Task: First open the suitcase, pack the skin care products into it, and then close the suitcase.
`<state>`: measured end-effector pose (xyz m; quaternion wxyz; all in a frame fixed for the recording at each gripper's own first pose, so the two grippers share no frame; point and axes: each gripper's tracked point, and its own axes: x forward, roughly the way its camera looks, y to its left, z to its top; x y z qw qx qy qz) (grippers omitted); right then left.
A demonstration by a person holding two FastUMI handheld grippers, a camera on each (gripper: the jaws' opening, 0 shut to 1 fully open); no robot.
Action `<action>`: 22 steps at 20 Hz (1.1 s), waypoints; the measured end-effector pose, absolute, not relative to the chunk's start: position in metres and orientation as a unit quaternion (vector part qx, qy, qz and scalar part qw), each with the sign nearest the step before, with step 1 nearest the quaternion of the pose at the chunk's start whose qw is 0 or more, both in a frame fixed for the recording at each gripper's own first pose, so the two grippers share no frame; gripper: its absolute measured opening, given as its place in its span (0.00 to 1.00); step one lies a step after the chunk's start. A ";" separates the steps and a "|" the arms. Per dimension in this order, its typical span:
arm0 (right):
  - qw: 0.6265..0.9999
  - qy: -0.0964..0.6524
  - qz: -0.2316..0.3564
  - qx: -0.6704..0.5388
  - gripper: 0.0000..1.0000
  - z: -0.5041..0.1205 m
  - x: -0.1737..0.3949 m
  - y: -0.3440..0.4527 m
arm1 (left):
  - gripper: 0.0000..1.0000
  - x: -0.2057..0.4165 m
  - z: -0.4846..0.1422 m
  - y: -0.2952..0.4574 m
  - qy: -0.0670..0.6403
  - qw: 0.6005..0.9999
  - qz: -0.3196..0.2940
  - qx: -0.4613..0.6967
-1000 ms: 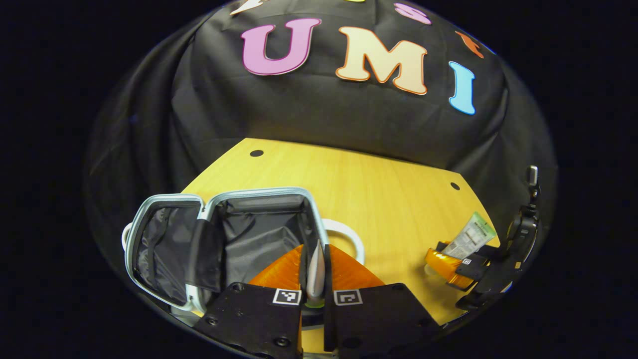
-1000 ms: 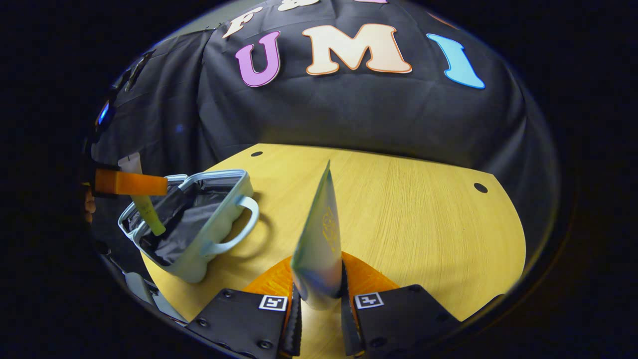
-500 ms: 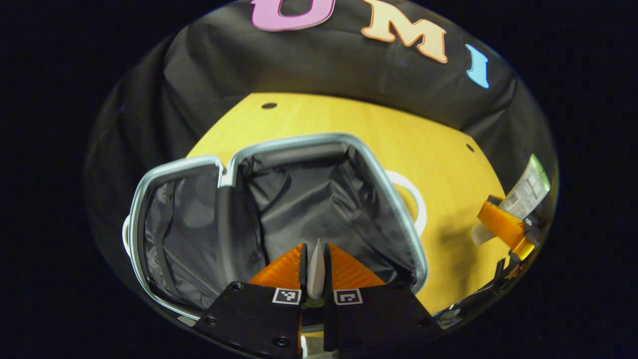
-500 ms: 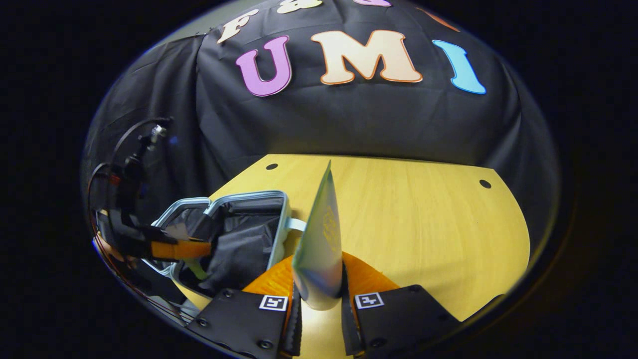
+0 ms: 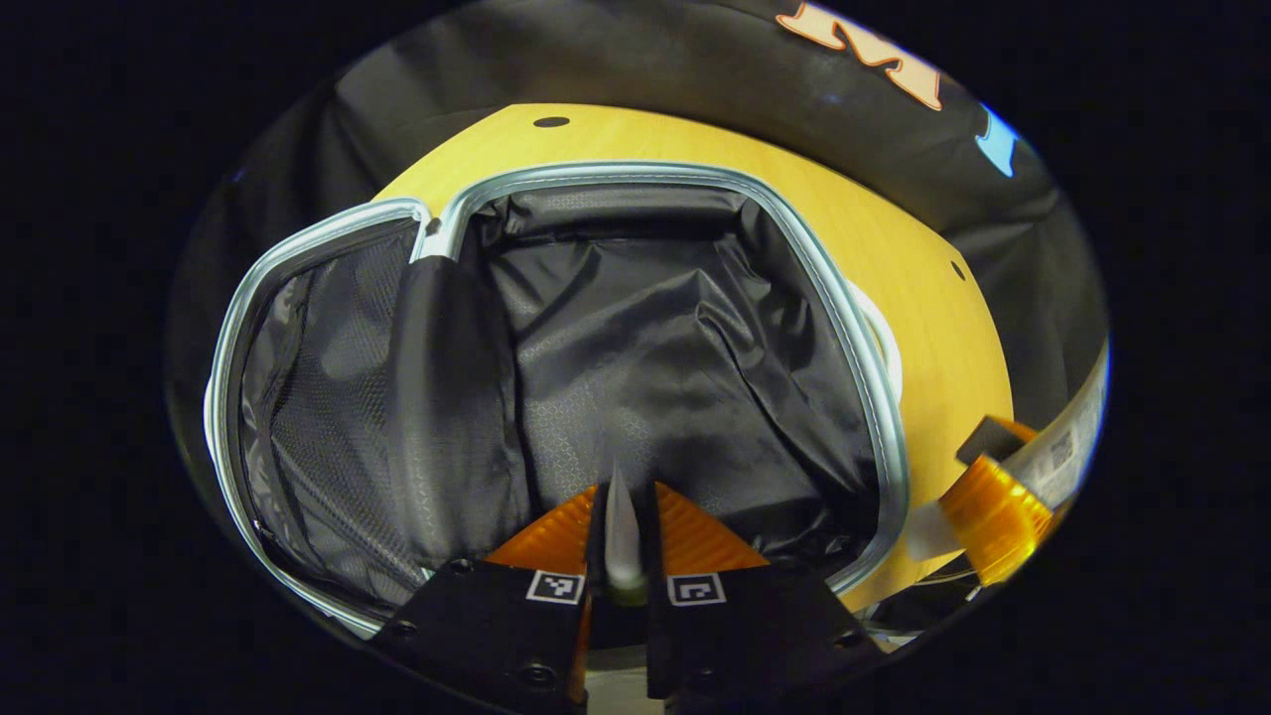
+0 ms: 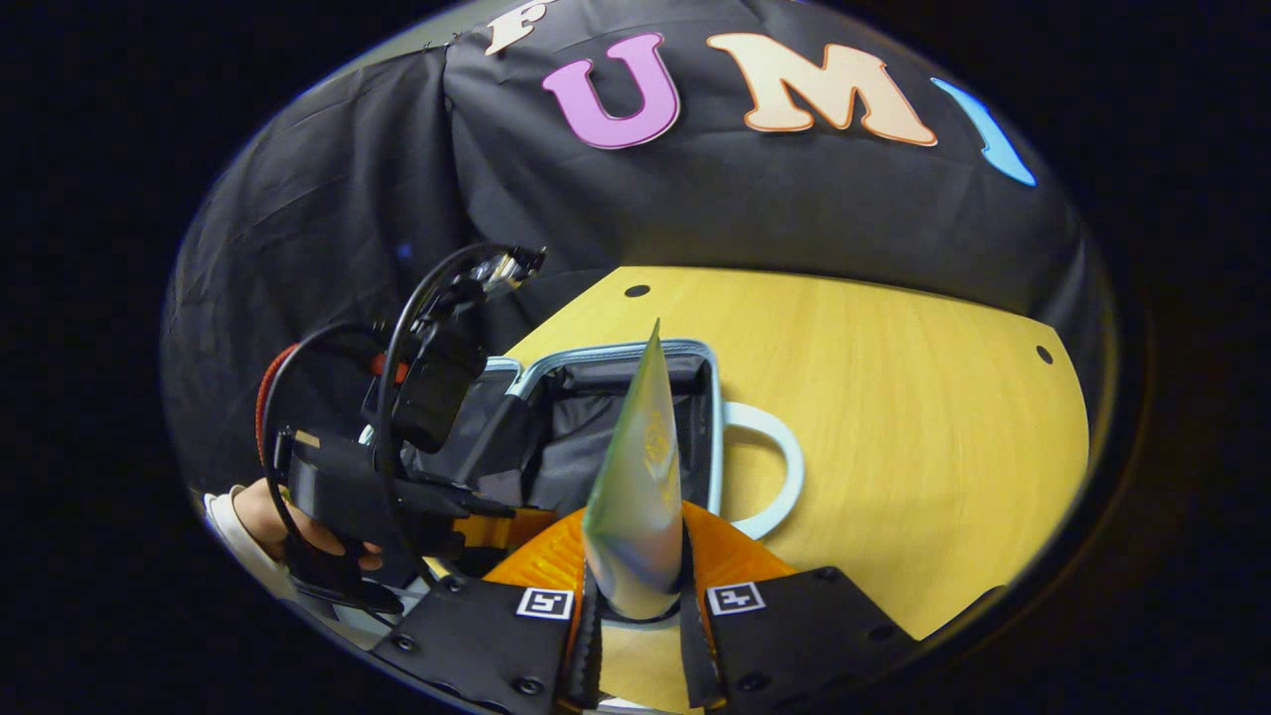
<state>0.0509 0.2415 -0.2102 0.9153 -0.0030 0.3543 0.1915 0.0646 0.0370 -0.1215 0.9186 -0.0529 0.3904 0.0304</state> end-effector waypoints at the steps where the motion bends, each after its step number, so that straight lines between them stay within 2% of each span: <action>1: 0.911 0.363 0.197 -0.006 0.34 -0.217 0.049 0.247 | 0.20 0.063 -0.118 0.039 0.388 0.919 0.035 -0.060; 2: 0.905 0.373 0.203 -0.011 0.31 -0.223 0.045 0.252 | 0.34 0.061 -0.113 0.040 0.384 0.920 0.036 -0.070; 3: 0.899 0.385 0.207 -0.017 0.34 -0.230 0.042 0.255 | 0.47 0.057 -0.106 0.040 0.380 0.921 0.035 -0.080; 5: 0.893 0.397 0.210 -0.027 0.34 -0.243 0.044 0.257 | 0.74 0.049 -0.091 0.042 0.362 0.927 0.030 -0.096; 6: 0.890 0.402 0.212 -0.027 0.34 -0.248 0.042 0.258 | 0.84 0.044 -0.083 0.045 0.353 0.930 0.030 -0.099; 11: 0.881 0.424 0.210 -0.028 0.32 -0.265 0.041 0.259 | 0.99 0.022 -0.045 0.055 0.317 0.939 0.025 -0.130; 12: 0.878 0.428 0.210 -0.031 0.36 -0.270 0.040 0.260 | 0.95 0.019 -0.038 0.055 0.309 0.940 0.023 -0.146; 14: 0.879 0.427 0.211 -0.030 0.38 -0.273 0.041 0.262 | 0.95 0.012 -0.030 0.064 0.295 0.941 0.026 -0.162; 15: 0.877 0.431 0.209 -0.029 0.34 -0.275 0.042 0.261 | 0.94 0.008 -0.027 0.071 0.291 0.942 0.029 -0.165; 17: 0.882 0.424 0.205 -0.026 0.39 -0.273 0.047 0.263 | 0.95 -0.002 -0.020 0.088 0.283 0.943 0.036 -0.173; 18: 0.884 0.419 0.207 -0.021 0.37 -0.271 0.049 0.265 | 0.95 -0.007 -0.017 0.099 0.277 0.944 0.043 -0.174; 22: 0.895 0.400 0.196 0.008 0.83 -0.256 0.055 0.264 | 0.95 -0.022 0.000 0.159 0.239 0.952 0.074 -0.179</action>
